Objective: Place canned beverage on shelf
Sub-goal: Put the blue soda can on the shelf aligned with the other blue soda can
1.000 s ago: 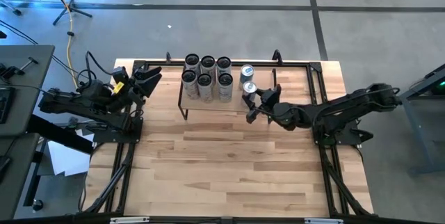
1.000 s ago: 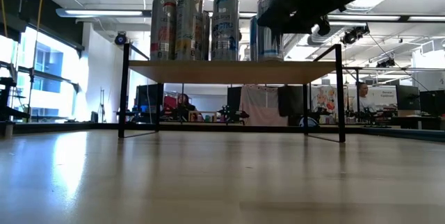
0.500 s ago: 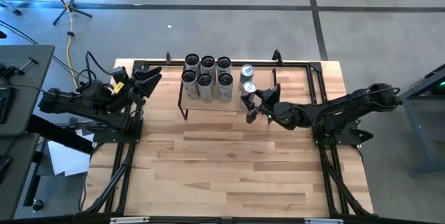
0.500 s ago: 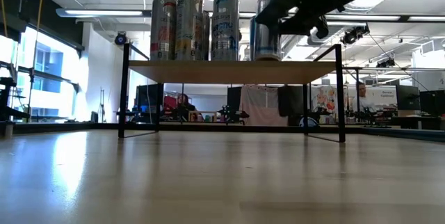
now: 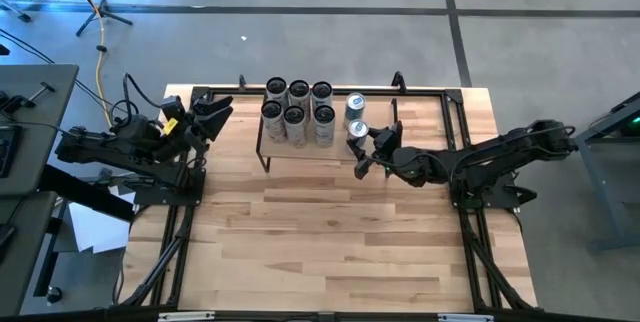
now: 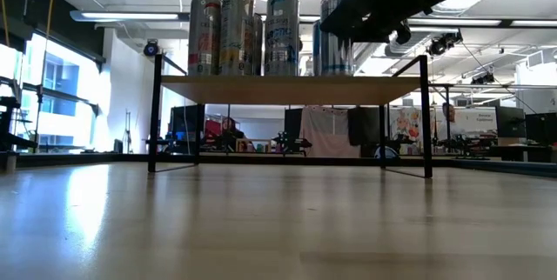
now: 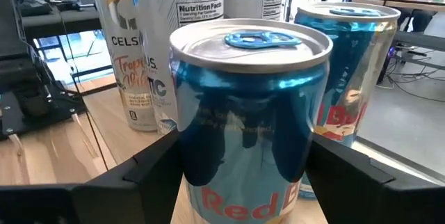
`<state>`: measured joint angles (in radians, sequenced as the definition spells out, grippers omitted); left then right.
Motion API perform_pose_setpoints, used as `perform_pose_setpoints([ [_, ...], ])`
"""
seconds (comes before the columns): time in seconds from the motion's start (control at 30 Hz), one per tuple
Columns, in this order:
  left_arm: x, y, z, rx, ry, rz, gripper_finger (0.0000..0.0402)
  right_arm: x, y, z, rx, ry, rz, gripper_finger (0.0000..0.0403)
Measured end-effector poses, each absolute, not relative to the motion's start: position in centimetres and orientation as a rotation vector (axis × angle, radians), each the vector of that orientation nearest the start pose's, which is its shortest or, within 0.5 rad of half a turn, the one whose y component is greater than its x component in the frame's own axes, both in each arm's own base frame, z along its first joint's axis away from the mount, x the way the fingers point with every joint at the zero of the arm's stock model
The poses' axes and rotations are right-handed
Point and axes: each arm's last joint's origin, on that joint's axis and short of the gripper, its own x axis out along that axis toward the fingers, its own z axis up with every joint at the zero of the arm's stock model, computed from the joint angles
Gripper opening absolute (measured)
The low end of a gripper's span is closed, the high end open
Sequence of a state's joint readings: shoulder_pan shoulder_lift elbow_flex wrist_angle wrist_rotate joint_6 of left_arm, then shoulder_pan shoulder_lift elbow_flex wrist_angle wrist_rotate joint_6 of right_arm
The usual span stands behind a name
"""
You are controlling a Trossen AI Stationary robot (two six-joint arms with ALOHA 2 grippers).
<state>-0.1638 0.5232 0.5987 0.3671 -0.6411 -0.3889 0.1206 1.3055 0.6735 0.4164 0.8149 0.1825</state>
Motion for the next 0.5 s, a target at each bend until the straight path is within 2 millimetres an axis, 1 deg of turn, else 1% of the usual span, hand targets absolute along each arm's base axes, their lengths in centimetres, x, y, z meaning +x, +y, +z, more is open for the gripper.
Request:
perform_pose_setpoints([
  [0.27,11.5,-0.1,35.3,-0.552,-0.499,0.383,0.0275,27.1,0.1,24.4,0.082,0.126,-0.739,0.0267],
  [0.5,11.5,-0.2,35.3,-0.551,-0.498,0.381,0.0275,27.2,-0.4,24.5,0.103,0.112,-0.693,0.0267],
])
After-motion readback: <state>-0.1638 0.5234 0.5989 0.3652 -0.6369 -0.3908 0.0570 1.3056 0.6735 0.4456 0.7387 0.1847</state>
